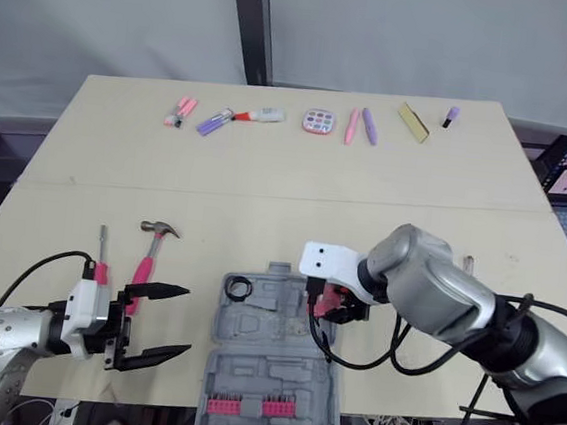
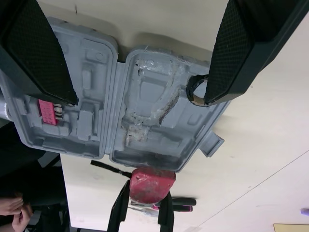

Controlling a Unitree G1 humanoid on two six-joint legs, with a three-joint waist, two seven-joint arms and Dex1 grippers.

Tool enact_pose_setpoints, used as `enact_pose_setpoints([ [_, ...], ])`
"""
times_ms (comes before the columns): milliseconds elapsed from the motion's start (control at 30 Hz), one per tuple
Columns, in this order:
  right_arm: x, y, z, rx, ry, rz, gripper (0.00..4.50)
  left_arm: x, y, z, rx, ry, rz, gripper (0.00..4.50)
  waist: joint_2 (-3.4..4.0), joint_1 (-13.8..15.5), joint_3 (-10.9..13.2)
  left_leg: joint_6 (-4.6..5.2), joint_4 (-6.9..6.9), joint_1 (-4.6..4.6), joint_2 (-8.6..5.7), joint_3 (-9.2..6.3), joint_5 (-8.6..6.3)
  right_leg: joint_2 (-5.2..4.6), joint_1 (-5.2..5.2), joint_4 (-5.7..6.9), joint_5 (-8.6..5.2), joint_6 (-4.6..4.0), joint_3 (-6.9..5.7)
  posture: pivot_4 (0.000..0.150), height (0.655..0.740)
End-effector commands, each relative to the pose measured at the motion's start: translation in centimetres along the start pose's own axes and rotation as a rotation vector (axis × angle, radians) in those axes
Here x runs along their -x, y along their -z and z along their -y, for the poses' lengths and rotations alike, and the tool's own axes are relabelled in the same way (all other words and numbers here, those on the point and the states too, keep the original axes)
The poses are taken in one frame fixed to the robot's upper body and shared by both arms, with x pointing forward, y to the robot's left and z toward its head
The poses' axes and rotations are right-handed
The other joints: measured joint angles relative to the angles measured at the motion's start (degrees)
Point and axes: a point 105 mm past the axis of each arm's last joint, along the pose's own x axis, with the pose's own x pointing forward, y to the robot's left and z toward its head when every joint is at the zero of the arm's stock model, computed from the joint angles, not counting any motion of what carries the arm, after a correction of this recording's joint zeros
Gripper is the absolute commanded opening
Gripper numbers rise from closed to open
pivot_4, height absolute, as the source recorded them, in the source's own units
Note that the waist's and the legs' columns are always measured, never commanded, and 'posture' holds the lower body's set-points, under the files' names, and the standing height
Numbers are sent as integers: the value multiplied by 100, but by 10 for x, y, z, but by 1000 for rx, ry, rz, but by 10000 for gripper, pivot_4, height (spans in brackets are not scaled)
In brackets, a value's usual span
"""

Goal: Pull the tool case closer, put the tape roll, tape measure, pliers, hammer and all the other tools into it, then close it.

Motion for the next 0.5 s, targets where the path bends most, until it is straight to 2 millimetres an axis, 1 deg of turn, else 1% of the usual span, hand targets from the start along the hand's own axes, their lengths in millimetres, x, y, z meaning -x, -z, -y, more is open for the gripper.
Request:
enact_pose_setpoints([
  [33, 1, -7, 7, 41, 42, 5, 29663, 1, -3, 0, -19, -6, 3, 45000, 0, -7, 0, 0, 0, 0, 1, 0, 0, -1, 0, 1, 0, 0, -5, 1500, 7400],
  [333, -11, -16, 13, 100, 45, -17, 29663, -1, -1, 6, -14, -13, -3, 45000, 0, -40, 0, 0, 0, 0, 1, -1, 0, -3, 0, 3, 0, 0, -20, 1500, 7400],
  [500, -15, -17, 12, 131, 35, -29, 29663, -2, -1, 7, -13, -18, -2, 45000, 0, -40, 0, 0, 1, -1, 0, -2, 0, -3, 0, 3, 0, 0, -23, 1500, 7400],
])
